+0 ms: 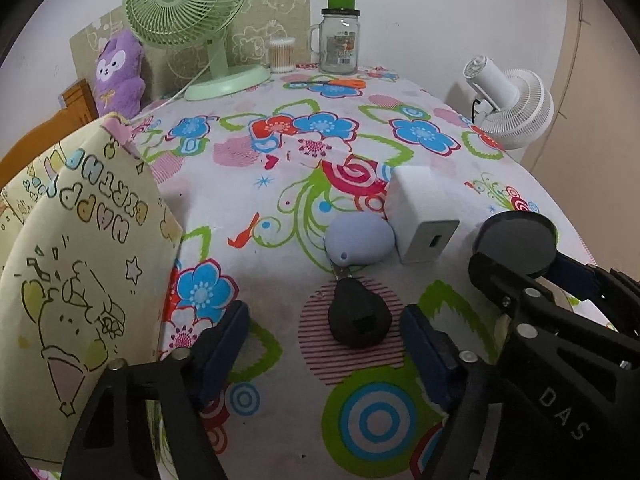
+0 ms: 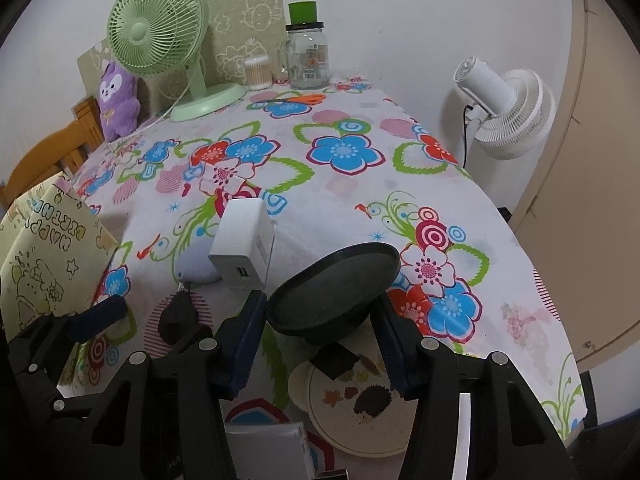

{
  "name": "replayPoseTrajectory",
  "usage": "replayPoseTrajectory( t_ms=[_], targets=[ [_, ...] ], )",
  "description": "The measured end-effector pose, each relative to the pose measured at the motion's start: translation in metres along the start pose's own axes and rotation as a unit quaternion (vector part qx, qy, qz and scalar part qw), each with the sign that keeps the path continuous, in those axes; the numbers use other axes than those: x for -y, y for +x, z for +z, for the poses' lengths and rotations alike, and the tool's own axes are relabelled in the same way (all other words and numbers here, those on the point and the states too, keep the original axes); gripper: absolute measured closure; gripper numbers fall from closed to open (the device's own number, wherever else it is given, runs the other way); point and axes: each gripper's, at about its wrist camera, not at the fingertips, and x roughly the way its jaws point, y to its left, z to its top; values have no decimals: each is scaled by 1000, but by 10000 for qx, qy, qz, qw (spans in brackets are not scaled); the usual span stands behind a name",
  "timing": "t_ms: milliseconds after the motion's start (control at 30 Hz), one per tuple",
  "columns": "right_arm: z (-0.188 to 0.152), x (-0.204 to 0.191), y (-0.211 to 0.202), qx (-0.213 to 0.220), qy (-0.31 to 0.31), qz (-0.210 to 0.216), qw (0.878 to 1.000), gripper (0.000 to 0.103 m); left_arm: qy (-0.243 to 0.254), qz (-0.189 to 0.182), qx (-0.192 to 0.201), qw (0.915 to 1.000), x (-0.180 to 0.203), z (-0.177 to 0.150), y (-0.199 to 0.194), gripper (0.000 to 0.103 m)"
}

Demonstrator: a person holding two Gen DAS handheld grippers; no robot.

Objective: Organize rigid objects
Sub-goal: 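Grasp the black key fob with the left gripper while the right gripper reaches the black round pad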

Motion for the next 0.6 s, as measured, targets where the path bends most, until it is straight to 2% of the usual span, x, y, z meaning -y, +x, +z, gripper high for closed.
replayPoseTrajectory(
  t_ms=[67, 133, 233, 367, 600],
  targets=[
    [1, 1, 2, -15, 46, 41, 10000, 46, 40, -14, 33, 10000, 2, 1, 0, 35],
    [1, 3, 3, -35, 72, 65, 9999, 46, 75, -64, 89, 9999, 4, 1, -2, 54],
    [1, 1, 4, -35, 35, 59, 10000, 46, 147, -108, 138, 9997, 10, 0, -4, 71],
    [-1, -1, 2, -17, -13, 38, 10000, 46, 239, 45, 185, 9995, 13, -2, -6, 71],
    [-2, -7, -8, 70, -12, 66, 10000, 46, 197, 70, 290, 9994, 8, -4, -17, 71]
  ],
)
